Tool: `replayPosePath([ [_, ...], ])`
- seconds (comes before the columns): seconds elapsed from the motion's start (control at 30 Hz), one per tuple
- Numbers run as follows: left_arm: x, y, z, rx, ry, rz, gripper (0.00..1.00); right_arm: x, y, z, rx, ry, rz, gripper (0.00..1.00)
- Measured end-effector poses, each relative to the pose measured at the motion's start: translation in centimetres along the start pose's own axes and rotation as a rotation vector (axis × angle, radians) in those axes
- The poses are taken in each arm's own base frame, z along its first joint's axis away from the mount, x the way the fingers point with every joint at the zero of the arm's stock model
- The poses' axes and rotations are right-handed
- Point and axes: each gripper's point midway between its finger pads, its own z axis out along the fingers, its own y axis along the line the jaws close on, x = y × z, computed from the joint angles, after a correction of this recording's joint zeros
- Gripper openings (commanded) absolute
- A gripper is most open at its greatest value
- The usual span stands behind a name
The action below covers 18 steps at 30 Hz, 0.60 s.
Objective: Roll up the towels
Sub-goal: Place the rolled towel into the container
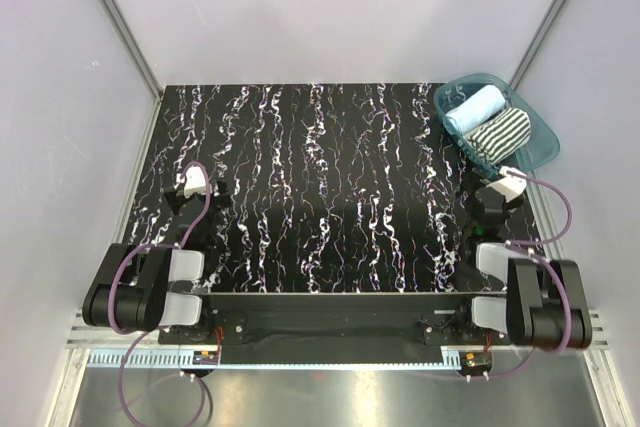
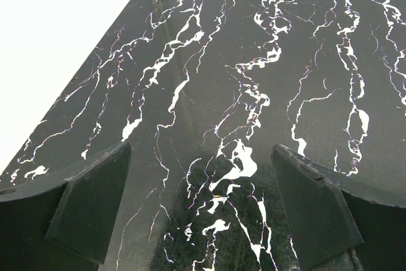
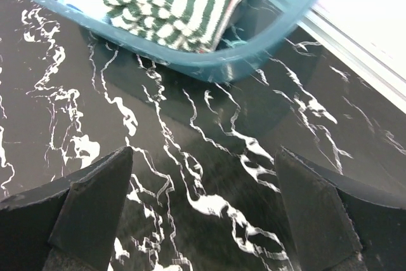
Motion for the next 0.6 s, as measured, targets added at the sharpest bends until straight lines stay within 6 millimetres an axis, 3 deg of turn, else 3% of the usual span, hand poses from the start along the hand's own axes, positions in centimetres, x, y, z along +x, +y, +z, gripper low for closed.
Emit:
replayPosePath([
  [0.33,0.0,0.0,0.0,0.000,0.001,-0.001,0.99,2.6,3.3,3.4,-0.181,0.056,-0.095,1.00],
  [0.6,-0.7,0.2,0.9,0.008,-0.002,-0.023,0.99,1.4,5.4,3.7,-0.277,0.028,-0.119,1.00],
])
